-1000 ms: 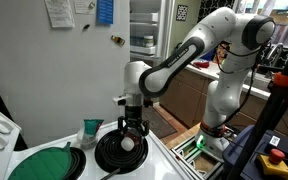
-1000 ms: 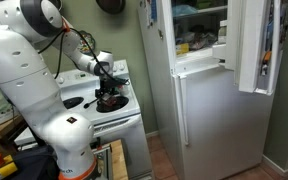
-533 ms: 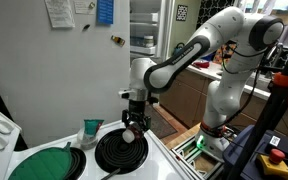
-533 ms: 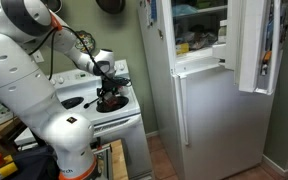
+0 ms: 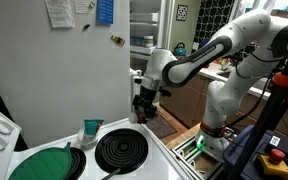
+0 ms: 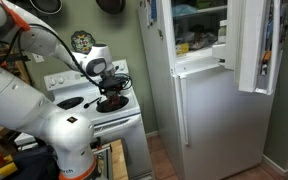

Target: Put the sauce bottle inside the fridge

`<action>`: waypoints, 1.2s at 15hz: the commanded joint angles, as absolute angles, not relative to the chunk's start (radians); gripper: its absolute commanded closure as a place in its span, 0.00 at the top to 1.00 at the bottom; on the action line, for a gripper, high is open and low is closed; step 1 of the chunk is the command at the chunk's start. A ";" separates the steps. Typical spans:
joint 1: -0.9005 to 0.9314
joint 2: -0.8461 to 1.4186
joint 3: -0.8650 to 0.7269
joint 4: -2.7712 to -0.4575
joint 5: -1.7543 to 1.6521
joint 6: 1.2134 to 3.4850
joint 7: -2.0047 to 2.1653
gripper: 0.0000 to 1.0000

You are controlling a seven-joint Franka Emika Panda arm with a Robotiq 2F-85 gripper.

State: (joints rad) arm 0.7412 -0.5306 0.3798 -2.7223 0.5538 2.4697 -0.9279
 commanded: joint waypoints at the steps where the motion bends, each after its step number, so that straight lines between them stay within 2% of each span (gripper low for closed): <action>1: 0.661 -0.672 0.431 -2.745 0.530 2.482 -0.786 0.60; 2: 0.735 -0.602 0.370 -2.756 0.537 2.490 -0.852 0.85; 7: 0.675 -0.657 0.416 -2.744 0.537 2.490 -0.808 0.85; 8: 0.674 -0.657 0.418 -2.744 0.537 2.490 -0.808 0.60; 18: 0.357 -0.916 0.458 -2.768 0.494 2.490 -0.543 0.60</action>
